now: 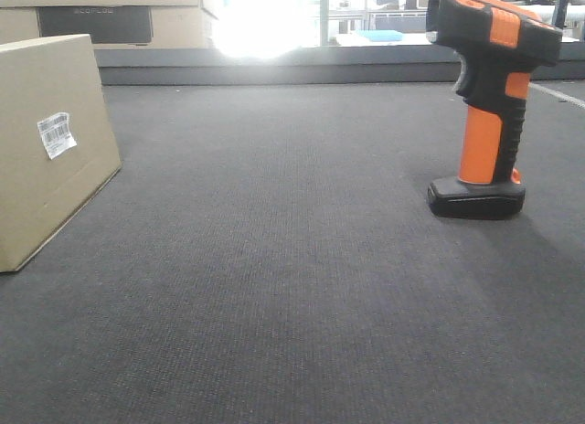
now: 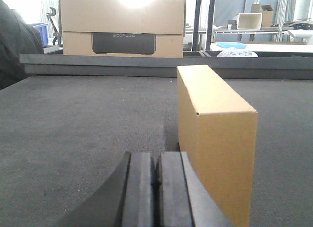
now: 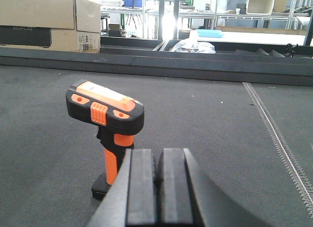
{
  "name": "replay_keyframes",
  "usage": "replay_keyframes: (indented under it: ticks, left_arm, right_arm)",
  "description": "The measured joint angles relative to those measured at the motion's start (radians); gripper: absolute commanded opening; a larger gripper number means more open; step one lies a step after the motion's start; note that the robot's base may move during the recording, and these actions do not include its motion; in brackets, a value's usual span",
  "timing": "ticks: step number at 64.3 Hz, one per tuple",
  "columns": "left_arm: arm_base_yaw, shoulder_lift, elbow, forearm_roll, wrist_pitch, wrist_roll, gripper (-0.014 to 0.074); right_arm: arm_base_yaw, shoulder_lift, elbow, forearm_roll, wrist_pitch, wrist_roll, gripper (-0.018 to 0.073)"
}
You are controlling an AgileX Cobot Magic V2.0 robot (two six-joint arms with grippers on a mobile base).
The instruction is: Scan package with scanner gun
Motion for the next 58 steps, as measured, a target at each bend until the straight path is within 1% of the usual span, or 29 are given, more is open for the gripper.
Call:
replay_keyframes:
  ticks: [24,26,29,32,33,37,42,45,48,53,58]
  left_arm:
    - [0.001,0.000,0.000,0.000,-0.004,0.000,-0.0111]
    - [0.001,0.000,0.000,0.000,-0.004,0.000,-0.0111]
    - [0.002,0.000,0.000,0.000,-0.004,0.000,-0.0111]
    - [0.002,0.000,0.000,0.000,-0.004,0.000,-0.0111]
    - [0.002,0.000,0.000,0.000,-0.004,0.000,-0.0111]
    - [0.003,0.000,0.000,0.000,-0.004,0.000,-0.0111]
    - [0.005,0.000,0.000,0.000,-0.004,0.000,-0.0111]
    - [0.005,0.000,0.000,0.000,-0.004,0.000,-0.0111]
    - [0.007,0.000,0.000,0.000,-0.004,0.000,-0.0111]
    - [0.007,0.000,0.000,0.000,-0.004,0.000,-0.0111]
    - [0.007,0.000,0.000,0.000,-0.004,0.000,-0.0111]
  right_arm:
    - [0.000,0.000,0.000,0.000,0.000,0.000,-0.0163]
    - [0.000,0.000,0.000,0.000,-0.002,0.013,-0.0163]
    - [0.000,0.000,0.000,-0.024,-0.004,0.060,-0.0163]
    - [0.000,0.000,0.000,-0.084,-0.010,0.150,-0.0163]
    - [0.000,0.000,0.000,-0.115,-0.012,0.195,-0.0163]
    - [0.000,0.000,0.004,-0.191,-0.030,0.298,-0.0163]
    - [0.000,0.000,0.025,-0.231,-0.066,0.349,-0.0163]
    - [0.000,0.000,0.041,-0.233,-0.088,0.345,-0.0163]
    - [-0.005,0.000,0.059,-0.214,-0.111,0.319,-0.0163]
    - [-0.027,0.000,0.096,-0.169,-0.134,0.273,-0.0163]
    - [-0.055,0.000,0.136,-0.153,-0.157,0.260,-0.0163]
